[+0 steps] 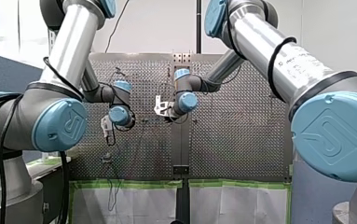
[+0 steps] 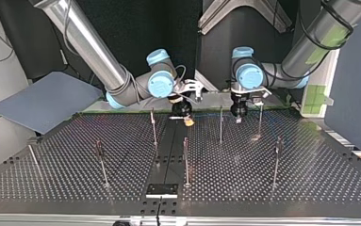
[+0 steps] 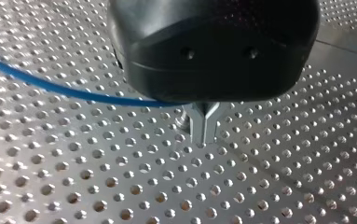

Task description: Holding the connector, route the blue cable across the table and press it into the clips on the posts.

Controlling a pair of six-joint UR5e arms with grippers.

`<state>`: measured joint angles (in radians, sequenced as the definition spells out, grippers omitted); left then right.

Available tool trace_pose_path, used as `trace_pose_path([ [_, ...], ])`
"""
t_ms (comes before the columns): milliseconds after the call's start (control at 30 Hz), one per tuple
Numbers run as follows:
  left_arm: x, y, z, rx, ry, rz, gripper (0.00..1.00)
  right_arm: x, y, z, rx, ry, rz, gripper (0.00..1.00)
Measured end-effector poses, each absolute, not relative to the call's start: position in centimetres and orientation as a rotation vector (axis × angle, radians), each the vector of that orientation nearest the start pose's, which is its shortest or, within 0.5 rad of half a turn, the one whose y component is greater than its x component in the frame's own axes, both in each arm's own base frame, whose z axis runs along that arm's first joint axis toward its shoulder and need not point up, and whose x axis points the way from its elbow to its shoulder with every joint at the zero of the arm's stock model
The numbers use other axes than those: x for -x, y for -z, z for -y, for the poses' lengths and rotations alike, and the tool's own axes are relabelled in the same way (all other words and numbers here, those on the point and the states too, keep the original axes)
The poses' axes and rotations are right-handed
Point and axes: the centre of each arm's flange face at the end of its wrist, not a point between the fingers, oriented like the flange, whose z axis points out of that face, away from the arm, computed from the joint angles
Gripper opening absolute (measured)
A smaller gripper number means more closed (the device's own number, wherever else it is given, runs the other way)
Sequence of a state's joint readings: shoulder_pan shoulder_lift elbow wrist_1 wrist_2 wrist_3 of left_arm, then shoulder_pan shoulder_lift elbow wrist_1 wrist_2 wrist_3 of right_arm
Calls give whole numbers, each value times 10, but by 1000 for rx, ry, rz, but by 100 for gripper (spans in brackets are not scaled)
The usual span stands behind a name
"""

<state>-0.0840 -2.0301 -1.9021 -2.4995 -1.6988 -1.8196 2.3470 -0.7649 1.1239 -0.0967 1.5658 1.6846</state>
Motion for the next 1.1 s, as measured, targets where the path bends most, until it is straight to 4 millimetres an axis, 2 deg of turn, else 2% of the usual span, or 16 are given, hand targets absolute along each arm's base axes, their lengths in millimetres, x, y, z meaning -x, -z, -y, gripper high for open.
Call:
trace_pose_path([
  [133,-551,-146,164,231,135,-1696,2,-612,-197,444,2584,2081,-1273,0],
  [200,-559,-148,163,233,133,-1684,13,-610,-197,447,2583,2081,-1280,0],
  [233,-562,-149,162,234,132,-1680,13,-609,-197,448,2583,2081,-1283,0],
  [300,-567,-152,161,235,131,-1672,29,-607,-197,451,2583,2082,-1291,0],
  [333,-569,-153,161,235,130,-1670,29,-605,-197,453,2583,2082,-1295,0],
  [400,-569,-153,162,231,129,-1672,61,-603,-197,457,2582,2083,-1305,0],
  [433,-569,-153,162,229,127,-1675,61,-602,-197,458,2583,2083,-1308,0],
  [467,-569,-153,163,226,124,-1680,71,-600,-197,459,2583,2083,-1311,0],
  [500,-568,-153,163,223,117,-1689,87,-599,-197,461,2584,2084,-1315,0],
  [533,-567,-152,163,222,110,-1695,87,-598,-197,462,2585,2084,-1317,0],
  [567,-566,-152,163,221,100,-1703,97,-597,-197,464,2585,2084,-1320,0],
  [600,-564,-151,163,221,86,-1715,100,-596,-197,465,2586,2084,-1322,0],
  [867,-552,-153,166,204,30,-1777,100,-595,-197,466,2589,2078,-1325,0],
  [1100,-524,-166,172,216,-2,-1810,100,-595,-197,465,2589,2075,-1326,0],
])
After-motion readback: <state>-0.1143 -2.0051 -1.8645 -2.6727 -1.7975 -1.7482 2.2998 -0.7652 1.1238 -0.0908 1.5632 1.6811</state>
